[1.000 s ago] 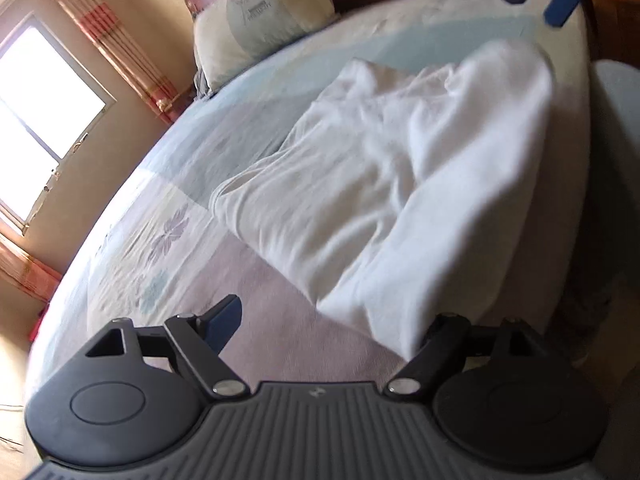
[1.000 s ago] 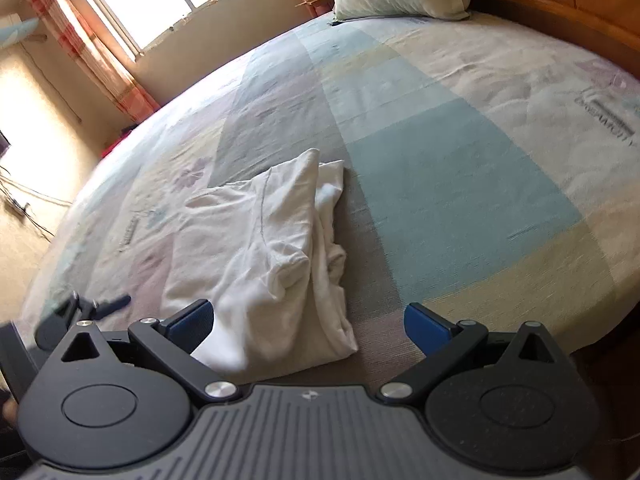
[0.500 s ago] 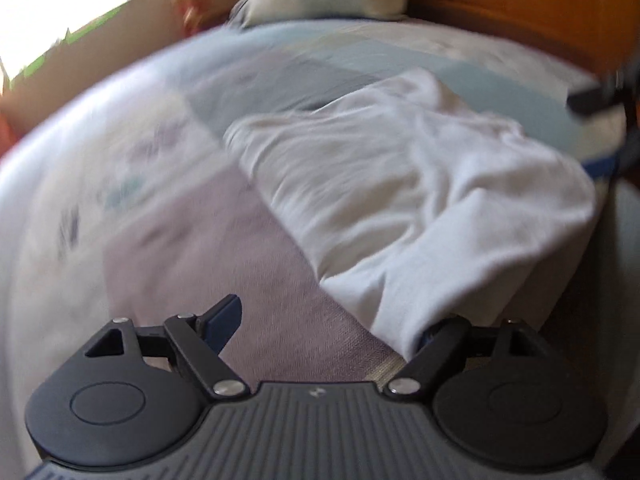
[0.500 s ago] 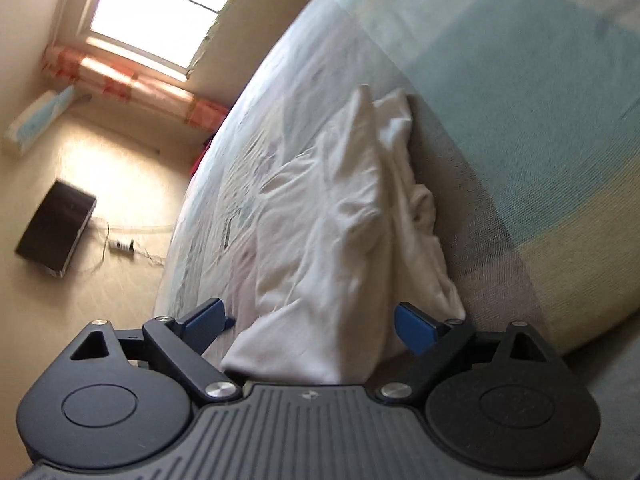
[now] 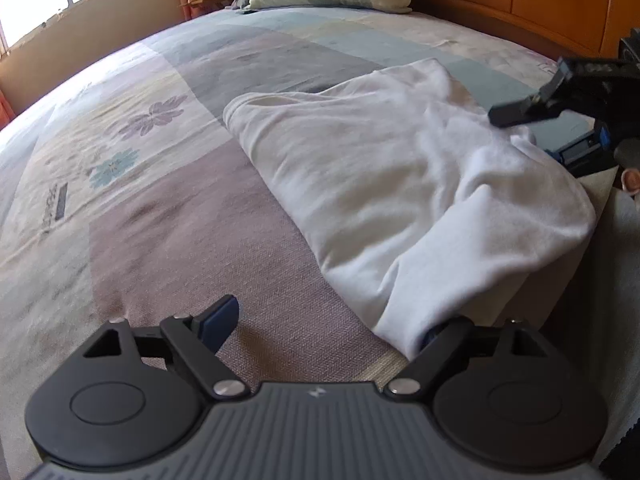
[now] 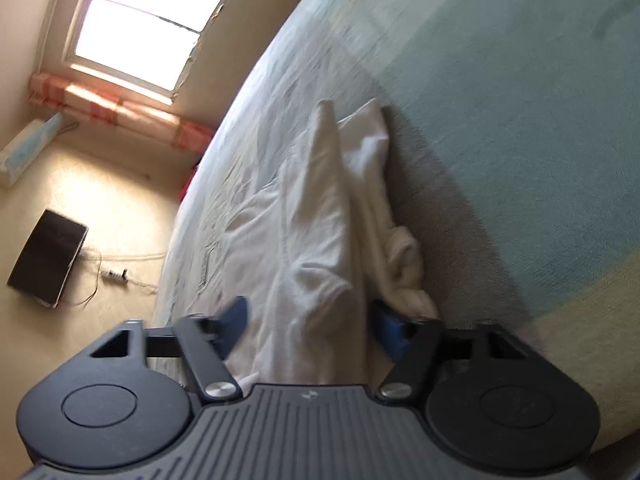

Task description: Fold clothes

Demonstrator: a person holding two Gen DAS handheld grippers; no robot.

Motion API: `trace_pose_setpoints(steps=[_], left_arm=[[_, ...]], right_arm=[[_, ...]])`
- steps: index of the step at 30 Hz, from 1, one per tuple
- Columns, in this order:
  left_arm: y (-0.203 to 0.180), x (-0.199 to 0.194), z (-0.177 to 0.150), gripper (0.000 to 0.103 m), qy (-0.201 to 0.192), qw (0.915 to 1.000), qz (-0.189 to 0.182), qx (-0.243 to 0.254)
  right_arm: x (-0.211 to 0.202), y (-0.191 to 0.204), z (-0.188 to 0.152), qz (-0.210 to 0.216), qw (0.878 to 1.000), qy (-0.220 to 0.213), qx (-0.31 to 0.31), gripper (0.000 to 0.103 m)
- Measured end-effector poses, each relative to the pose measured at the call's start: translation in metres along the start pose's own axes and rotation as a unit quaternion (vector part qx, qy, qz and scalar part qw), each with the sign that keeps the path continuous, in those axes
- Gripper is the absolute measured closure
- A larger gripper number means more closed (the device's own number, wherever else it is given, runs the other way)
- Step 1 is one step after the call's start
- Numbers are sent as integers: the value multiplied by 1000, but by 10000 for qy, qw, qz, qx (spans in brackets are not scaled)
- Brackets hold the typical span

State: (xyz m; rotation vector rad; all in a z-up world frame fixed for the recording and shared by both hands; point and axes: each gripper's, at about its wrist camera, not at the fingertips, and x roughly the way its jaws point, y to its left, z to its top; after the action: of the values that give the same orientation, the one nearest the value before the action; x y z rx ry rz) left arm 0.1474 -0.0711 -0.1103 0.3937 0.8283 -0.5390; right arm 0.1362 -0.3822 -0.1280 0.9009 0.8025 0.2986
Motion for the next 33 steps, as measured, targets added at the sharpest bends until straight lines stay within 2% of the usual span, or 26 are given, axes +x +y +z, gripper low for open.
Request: trace_pose_setpoints(steps=[1, 5, 7, 8, 10, 18, 20, 22, 24, 26, 30, 32, 33], left_arm=[[-2, -1, 0, 17, -23, 10000, 39, 82], [-11, -5, 2, 17, -97, 9987, 169, 481], [-16, -7, 4, 18, -141, 9974, 212, 675], [-17, -8, 4, 18, -157, 9967, 232, 765], [-21, -11, 3, 18, -177, 9951, 268, 932], [-34, -20, 2, 18, -342, 9866, 235, 1576], [-37, -20, 3, 18, -335, 9859, 198, 1628], [-38, -20, 3, 18, -306, 9856, 112, 1662], [-39, -21, 3, 18, -264, 9855, -2, 1677], [-37, -23, 4, 18, -209, 9862, -222, 1626], [-21, -29, 8, 18, -84, 9892, -803, 1224], [-8, -36, 10, 18, -53, 9908, -919, 995], [0, -42, 12, 18, -75, 9917, -930, 890]], right_arm=[[1, 0, 0, -24, 10000, -25, -13, 81], [4, 3, 1, -140, 9998, -101, -116, 81], [6, 10, 4, -241, 9992, -86, -294, 71], [6, 13, 6, -292, 9988, -78, -382, 71], [7, 20, 9, -394, 9976, -62, -560, 82], [12, 46, 24, -798, 9887, 0, -1266, 85], [16, 49, 26, -949, 9850, 66, -1442, 85], [9, 27, 25, -1059, 9857, 191, -1297, 85], [8, 16, 25, -1037, 9878, 213, -1141, 86], [3, 19, 26, -1021, 9870, 135, -1237, 86], [2, 19, 24, -1184, 9826, 212, -1418, 84], [-4, 22, 20, -1273, 9798, 221, -1529, 83], [-7, 23, 18, -1318, 9783, 226, -1584, 79]])
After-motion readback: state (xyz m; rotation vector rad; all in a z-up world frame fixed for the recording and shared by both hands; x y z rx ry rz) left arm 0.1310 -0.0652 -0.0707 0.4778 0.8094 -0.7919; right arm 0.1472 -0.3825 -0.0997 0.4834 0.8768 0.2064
